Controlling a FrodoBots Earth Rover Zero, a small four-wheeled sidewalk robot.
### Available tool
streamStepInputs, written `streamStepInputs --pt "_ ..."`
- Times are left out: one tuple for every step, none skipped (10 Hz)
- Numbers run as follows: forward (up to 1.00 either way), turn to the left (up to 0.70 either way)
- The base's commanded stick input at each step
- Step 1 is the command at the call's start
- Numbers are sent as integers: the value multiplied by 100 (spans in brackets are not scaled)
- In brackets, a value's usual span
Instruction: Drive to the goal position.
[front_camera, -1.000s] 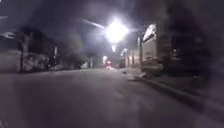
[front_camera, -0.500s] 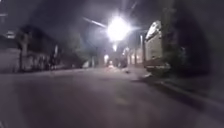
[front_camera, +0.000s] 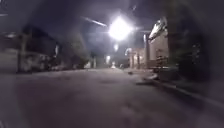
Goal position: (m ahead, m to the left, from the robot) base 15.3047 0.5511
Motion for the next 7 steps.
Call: streamStepInputs --pt "70 -35" --pt "70 -35" --pt "70 -35" --pt "70 -35" --pt "70 -35" --pt "70 -35" --pt "70 -16"
